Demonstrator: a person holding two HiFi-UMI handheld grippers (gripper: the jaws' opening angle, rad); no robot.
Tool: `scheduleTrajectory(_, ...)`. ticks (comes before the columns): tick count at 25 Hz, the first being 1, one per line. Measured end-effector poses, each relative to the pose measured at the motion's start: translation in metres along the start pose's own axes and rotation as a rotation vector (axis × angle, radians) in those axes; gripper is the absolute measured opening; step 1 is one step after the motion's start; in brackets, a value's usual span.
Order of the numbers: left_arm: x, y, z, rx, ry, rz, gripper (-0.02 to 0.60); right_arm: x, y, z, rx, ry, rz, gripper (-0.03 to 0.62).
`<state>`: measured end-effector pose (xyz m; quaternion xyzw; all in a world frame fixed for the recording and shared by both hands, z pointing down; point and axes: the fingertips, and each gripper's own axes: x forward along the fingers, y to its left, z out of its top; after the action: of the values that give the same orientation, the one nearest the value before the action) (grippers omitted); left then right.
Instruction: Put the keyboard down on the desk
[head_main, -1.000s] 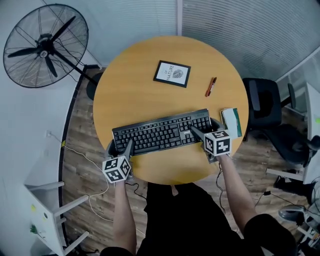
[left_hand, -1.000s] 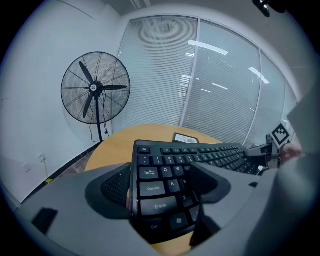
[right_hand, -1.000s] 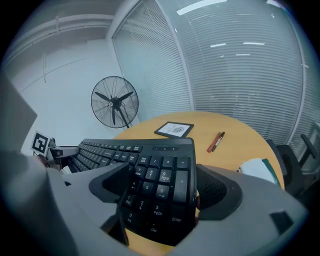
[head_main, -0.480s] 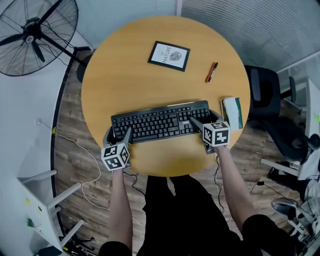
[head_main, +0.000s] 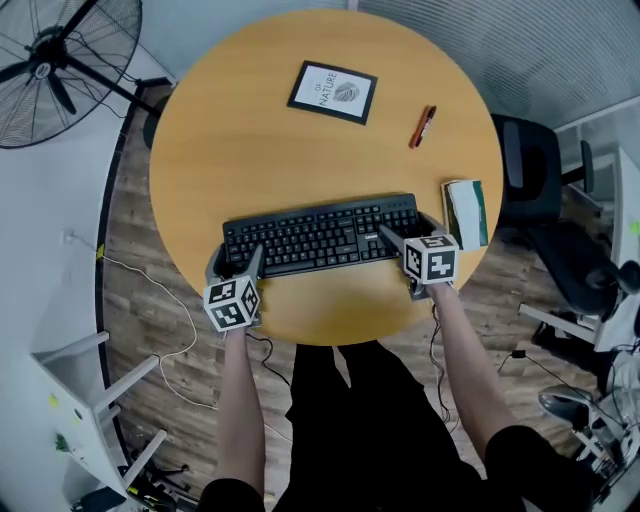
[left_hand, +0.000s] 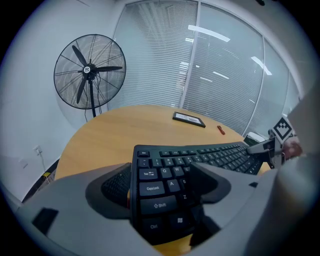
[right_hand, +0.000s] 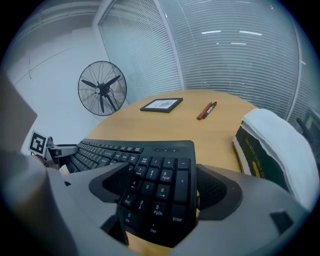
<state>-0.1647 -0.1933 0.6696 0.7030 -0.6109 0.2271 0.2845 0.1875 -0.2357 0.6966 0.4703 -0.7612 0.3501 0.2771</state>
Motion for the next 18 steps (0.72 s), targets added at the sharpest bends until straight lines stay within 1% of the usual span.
scheduleTrajectory(4, 0.004, 0.000, -0.004, 0.004, 0.008, 0.000, 0.353, 0.003, -0.002, -0.005, 0.003, 0.008, -0.004, 0.417)
scheduleTrajectory(10, 0.006, 0.002, -0.011, -0.015, 0.021, 0.000, 0.353, 0.006, -0.002, -0.005, -0.011, 0.013, -0.007, 0.417)
scheduleTrajectory(18, 0.010, 0.003, -0.015, -0.032, 0.044, -0.006, 0.353, 0.010, -0.002, -0.008, -0.002, 0.020, -0.006, 0.417)
